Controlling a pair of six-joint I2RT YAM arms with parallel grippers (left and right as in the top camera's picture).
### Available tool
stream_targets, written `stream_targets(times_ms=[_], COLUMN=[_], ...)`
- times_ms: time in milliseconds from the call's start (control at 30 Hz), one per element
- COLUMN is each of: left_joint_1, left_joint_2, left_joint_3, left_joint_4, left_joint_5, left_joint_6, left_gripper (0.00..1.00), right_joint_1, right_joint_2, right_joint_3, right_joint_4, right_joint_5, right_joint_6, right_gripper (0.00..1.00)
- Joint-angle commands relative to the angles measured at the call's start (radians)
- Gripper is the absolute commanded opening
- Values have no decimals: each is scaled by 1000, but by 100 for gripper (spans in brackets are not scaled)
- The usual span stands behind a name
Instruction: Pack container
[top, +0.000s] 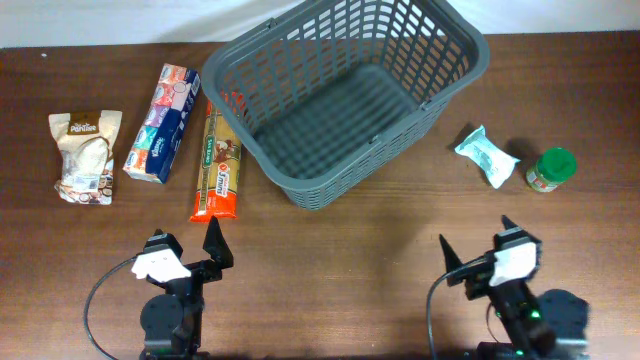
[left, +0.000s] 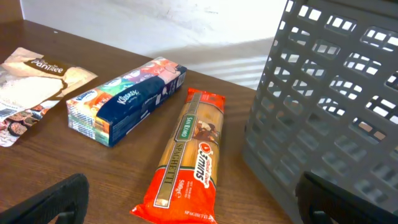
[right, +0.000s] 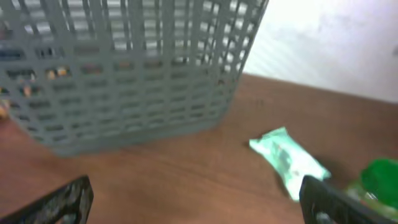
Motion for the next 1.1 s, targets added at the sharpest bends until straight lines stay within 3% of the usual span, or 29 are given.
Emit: stream_targets(times_ms=[0, 167, 267, 400, 500, 667, 833, 1067], left_joint_1=[-4, -4, -4, -4, -3, -3, -3, -3], left_joint_2=[-4, -4, -4, -4, -4, -4, -4, 80], left_joint_3=[-3, -3, -3, -3, -3, -3, 80, 431], left_joint_4=[-2, -2, -1, -1, 31, 63, 29, -301], left_joint_5=[8, 8, 8, 7, -87, 84, 411, 423], left_joint_6=[-2, -2, -2, -2, -3, -5, 5, 233], left_gripper=[99, 99, 99, 99, 99, 99, 99, 99], right_joint_1=[5, 5, 5, 5, 5, 5, 5, 5], right_joint_2=[122, 433, 599, 752, 830, 892, 918, 1015], right_joint_3=[213, 586, 784, 949, 1007, 1057, 1189, 1456], right_joint_4=[-64, -252, -422, -596, -649, -673, -686, -778], right_joint_5=[87, 108, 17, -160, -180, -179, -133, -101], right_joint_6=[16, -32, -24, -21, -21, -21, 5, 24], right_gripper=[99, 99, 99, 99, 99, 99, 99, 99])
